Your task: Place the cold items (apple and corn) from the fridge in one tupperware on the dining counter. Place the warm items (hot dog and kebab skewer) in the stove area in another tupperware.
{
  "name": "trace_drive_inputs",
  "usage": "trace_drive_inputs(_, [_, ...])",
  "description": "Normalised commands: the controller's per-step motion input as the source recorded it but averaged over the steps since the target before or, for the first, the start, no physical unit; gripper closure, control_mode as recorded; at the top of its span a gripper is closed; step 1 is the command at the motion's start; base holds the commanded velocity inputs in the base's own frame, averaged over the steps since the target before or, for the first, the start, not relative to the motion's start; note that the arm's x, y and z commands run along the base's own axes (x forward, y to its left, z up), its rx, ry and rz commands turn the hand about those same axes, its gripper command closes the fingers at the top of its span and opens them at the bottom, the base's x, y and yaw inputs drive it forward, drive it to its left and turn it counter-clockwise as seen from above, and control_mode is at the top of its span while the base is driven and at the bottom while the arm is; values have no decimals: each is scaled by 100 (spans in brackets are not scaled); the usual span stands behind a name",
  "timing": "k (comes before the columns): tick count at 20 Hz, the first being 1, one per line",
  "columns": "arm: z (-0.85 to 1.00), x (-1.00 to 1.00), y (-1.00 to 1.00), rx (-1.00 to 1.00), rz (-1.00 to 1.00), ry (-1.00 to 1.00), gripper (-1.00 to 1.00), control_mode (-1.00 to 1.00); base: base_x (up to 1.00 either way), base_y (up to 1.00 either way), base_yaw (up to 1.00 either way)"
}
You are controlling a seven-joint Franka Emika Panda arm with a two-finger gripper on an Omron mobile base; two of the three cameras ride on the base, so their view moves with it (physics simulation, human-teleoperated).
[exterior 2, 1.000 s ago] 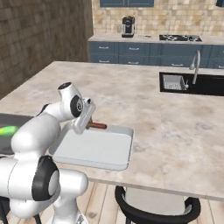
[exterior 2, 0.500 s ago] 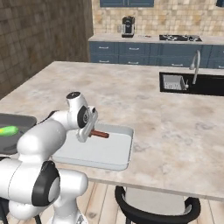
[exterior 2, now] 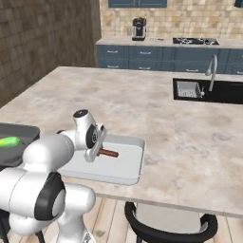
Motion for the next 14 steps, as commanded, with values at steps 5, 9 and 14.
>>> trace_drive_inputs(5, [-31,0,0,0,0,1,100,-100,0,0,0])
trace_drive_inputs(9, [-20,0,1,0,0,0,-100,-100,0,0,0])
trace_drive_inputs(14, [-3,-14,0,4,0,-1,-100,-100,0,0,0])
